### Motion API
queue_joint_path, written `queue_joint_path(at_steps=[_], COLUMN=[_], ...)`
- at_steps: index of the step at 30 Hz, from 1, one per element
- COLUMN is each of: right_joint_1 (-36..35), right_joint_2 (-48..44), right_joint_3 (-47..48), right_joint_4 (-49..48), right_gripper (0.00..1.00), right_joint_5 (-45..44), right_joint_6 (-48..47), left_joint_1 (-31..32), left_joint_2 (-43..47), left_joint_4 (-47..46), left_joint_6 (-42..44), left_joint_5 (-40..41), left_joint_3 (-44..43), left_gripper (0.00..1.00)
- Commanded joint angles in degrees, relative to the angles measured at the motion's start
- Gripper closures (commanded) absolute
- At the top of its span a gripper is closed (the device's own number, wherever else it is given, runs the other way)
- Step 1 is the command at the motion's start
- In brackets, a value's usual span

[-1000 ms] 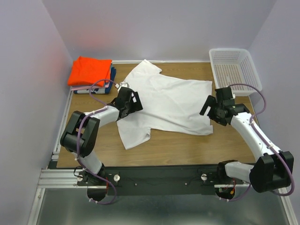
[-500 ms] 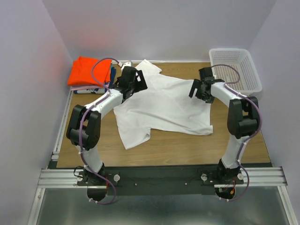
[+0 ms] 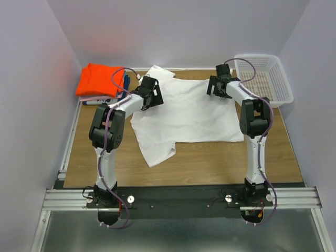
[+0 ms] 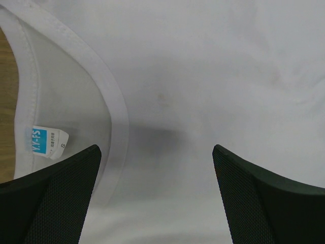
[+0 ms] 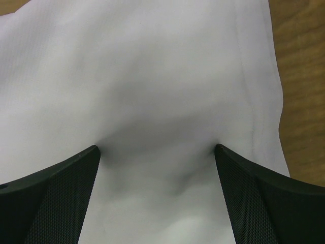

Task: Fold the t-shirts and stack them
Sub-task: Flatten the tshirt out

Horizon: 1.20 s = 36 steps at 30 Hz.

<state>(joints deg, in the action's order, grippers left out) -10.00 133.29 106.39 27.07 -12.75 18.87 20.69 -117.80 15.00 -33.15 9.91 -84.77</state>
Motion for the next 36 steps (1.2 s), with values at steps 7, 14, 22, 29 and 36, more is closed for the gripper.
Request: queue_joint_path(at_steps=[7,14,22,29,36], right_joint_1=[0.59,0.51,0.16,-0.20,-0.28], right_joint_2=[4.35,-4.35,-23.41,-43.54,-60.60], right_joint_3=[2.16,0.67,-16.89,-40.69,-52.67], right_joint_4=[1.41,1.49,0.45,-5.27,-7.20], right_gripper=[0.00,0.00,0.00,0.00,0.00], right_joint_5=[1.59,4.93,5.12,-1.03,-12.55], right_joint_6=[-1.03,-2.97,2.56,11.18,20.49], left_joint_1=[-1.53,-2.23,-0.57,6.99,14.90], left_joint_2=[-6.74,-5.52,11.96,30.33,51.86], left_joint_4=[4.07,6.00,6.53,6.17,9.07], left_joint_6=[0.71,0.63,-2.53,-9.47,-21.86], left_joint_5=[0.99,2.56,5.91,8.28,4.34], left_joint_3=[-4.61,-6.90,3.52,26.47,49.07], left_gripper=[0.02,0.02,0.02,0.02,0.02])
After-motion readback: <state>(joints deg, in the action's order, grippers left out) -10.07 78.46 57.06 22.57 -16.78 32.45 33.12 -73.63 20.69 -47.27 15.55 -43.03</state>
